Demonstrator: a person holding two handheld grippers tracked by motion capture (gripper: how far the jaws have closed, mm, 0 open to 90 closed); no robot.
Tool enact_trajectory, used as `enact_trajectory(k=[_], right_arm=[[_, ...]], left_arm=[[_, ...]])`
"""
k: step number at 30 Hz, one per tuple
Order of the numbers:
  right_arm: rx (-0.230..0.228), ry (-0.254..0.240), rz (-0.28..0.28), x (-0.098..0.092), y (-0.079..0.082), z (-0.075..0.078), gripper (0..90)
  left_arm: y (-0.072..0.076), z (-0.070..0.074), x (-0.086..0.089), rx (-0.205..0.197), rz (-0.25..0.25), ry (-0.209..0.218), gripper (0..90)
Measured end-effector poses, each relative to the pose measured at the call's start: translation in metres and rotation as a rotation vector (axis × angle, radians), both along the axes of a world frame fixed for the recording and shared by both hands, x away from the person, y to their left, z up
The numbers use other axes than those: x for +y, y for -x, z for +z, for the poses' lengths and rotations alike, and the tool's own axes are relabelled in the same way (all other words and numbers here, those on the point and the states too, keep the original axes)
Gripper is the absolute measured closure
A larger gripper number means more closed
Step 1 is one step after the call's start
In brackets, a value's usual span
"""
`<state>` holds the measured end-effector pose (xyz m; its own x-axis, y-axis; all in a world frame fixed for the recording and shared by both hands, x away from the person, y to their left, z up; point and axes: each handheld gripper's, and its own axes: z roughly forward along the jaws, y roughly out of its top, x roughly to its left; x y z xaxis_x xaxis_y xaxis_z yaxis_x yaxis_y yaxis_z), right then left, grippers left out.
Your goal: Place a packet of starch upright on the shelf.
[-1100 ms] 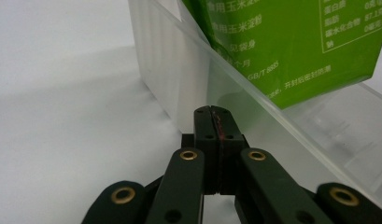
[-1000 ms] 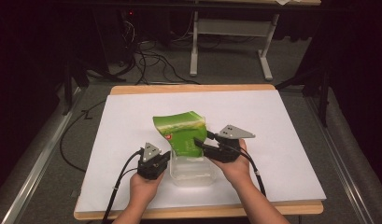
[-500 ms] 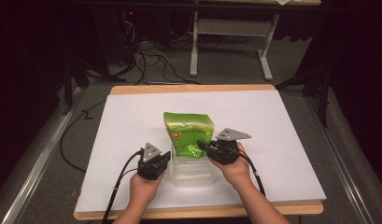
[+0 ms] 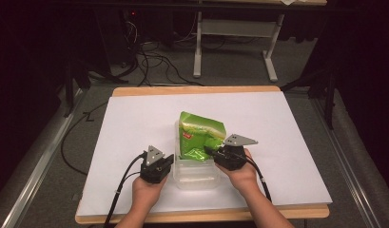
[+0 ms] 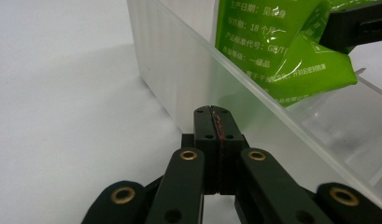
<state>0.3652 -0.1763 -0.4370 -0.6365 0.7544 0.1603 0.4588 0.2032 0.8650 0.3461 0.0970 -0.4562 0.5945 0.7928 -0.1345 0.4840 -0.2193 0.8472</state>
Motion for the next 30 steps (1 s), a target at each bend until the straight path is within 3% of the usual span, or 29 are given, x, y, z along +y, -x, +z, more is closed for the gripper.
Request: enact_trajectory(k=[5, 10, 16, 18, 22, 23, 30], right_arm=[[-0.047, 0.029, -0.006, 0.002, 0.0, 0.012, 79.6], [-0.071, 0.014, -0.013, 0.0, -0.001, 0.02, 80.6], [-0.082, 0.021, -0.011, 0.001, 0.001, 0.019, 82.9], [-0.067, 0.007, -0.011, 0.0, 0.0, 0.018, 81.9], [-0.061, -0.003, -0.017, -0.004, 0.0, 0.019, 71.5], [-0.06, -0.014, -0.02, -0.005, 0.0, 0.02, 63.1], [-0.067, -0.017, -0.009, -0.007, 0.0, 0.02, 44.3]], left_arm=[[0.0, 0.0, 0.0, 0.0, 0.003, -0.001, 89.5], [0.0, 0.0, 0.0, 0.0, 0.003, -0.002, 89.4], [0.0, 0.0, 0.0, 0.001, 0.004, -0.005, 89.4], [0.0, 0.0, -0.001, -0.002, 0.006, -0.007, 89.3], [-0.001, 0.001, 0.001, -0.004, 0.016, -0.004, 84.2], [-0.001, 0.002, 0.002, -0.004, 0.02, -0.004, 83.1], [-0.003, 0.005, 0.009, -0.003, 0.065, 0.005, 73.9]])
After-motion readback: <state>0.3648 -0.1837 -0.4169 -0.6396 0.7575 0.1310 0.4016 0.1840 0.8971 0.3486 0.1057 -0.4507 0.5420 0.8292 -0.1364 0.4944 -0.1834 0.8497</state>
